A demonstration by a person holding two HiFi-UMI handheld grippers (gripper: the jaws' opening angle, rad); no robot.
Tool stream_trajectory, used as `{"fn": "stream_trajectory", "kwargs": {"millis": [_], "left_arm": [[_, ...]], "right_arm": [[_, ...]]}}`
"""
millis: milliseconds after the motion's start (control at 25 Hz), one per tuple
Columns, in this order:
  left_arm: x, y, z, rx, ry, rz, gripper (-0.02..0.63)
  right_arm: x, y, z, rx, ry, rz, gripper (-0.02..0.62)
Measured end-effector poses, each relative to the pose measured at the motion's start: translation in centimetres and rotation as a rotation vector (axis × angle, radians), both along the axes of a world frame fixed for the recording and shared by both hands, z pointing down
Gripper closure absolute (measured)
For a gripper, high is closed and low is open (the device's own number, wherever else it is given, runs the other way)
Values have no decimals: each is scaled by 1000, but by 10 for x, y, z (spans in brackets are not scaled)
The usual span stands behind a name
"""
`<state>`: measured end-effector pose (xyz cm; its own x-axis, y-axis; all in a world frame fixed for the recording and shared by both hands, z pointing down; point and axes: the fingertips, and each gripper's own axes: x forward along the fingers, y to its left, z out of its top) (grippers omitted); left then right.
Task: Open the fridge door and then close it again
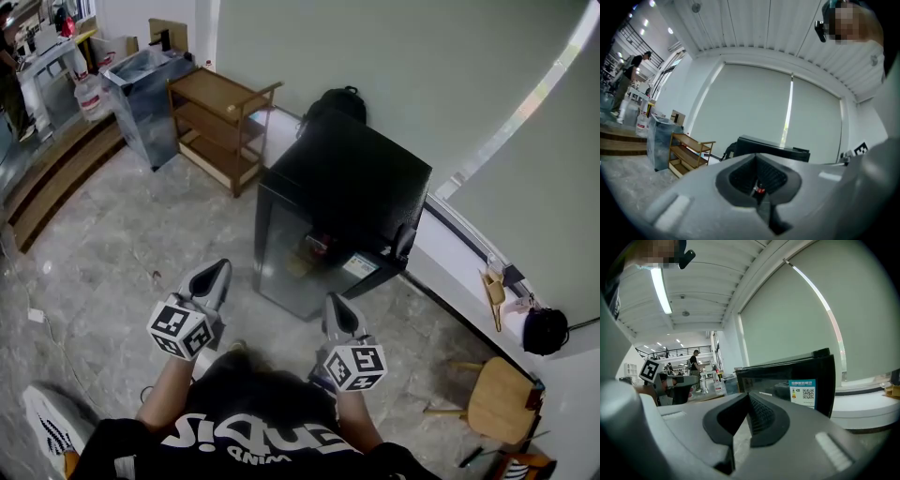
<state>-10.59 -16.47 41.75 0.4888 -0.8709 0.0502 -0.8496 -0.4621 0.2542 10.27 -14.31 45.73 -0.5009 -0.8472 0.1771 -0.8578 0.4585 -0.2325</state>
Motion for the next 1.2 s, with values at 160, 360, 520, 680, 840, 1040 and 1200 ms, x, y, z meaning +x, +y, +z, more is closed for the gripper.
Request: {"fn": "stream_trajectory", "kwargs": {"millis": [160, 360, 520, 680, 840, 1040, 1200], "left_arm": [[-1, -16, 5, 0, 7, 22, 604], [3, -28, 8, -9, 20, 65, 527], [6, -41, 15, -32, 23, 82, 380], [8, -50, 18, -33, 14, 107, 310], [6, -62, 21, -26, 5, 122, 310], [9, -84, 32, -25, -45, 143, 328], [12, -105, 40, -37, -54, 159, 336]], "right_arm": [[0, -12, 2, 6, -1, 21, 598], [-4, -19, 3, 0, 3, 31, 598], [-6, -25, 7, -11, 4, 32, 598], [-7, -29, 10, -20, -4, 30, 598], [-11, -34, 9, -18, -8, 30, 598], [-9, -40, 8, -15, -12, 43, 598], [-6, -42, 9, -19, -17, 61, 598]]}}
